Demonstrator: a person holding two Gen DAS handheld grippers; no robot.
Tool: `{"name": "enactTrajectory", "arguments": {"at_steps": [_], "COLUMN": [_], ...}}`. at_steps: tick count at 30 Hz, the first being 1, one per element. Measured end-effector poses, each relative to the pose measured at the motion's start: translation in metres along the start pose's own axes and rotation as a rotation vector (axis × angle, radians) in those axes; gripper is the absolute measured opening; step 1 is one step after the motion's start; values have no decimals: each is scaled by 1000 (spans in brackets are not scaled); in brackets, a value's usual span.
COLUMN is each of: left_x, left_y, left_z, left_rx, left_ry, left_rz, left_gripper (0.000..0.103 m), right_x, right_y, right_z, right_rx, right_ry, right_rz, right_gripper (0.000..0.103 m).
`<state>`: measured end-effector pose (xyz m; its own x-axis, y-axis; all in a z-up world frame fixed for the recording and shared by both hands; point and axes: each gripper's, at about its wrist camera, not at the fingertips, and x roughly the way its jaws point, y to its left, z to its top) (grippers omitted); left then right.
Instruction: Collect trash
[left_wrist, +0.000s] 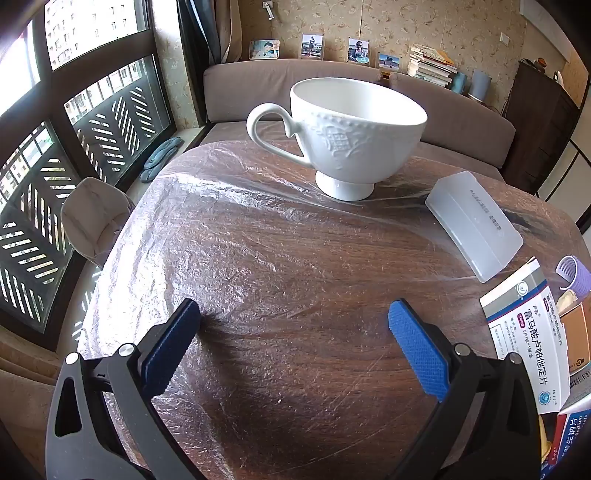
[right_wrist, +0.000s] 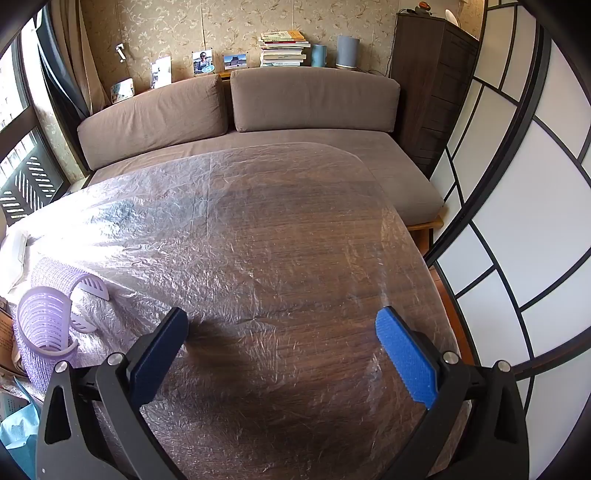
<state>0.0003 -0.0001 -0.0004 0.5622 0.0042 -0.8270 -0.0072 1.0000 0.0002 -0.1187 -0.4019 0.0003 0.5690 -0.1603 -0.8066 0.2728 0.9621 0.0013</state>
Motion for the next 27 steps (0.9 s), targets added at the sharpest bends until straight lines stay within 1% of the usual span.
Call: {"name": "enactTrajectory", "arguments": {"at_steps": [27], "left_x": [0], "left_y": [2], "left_z": [1], "left_rx": [-3], "left_ry": [-6], "left_rz": [-5], "left_gripper": [102], "right_x": [-1], "right_y": [3], "right_z": [1], "right_rx": [-2], "right_ry": [-5], "right_rz": [-2], "right_gripper": [99]}}
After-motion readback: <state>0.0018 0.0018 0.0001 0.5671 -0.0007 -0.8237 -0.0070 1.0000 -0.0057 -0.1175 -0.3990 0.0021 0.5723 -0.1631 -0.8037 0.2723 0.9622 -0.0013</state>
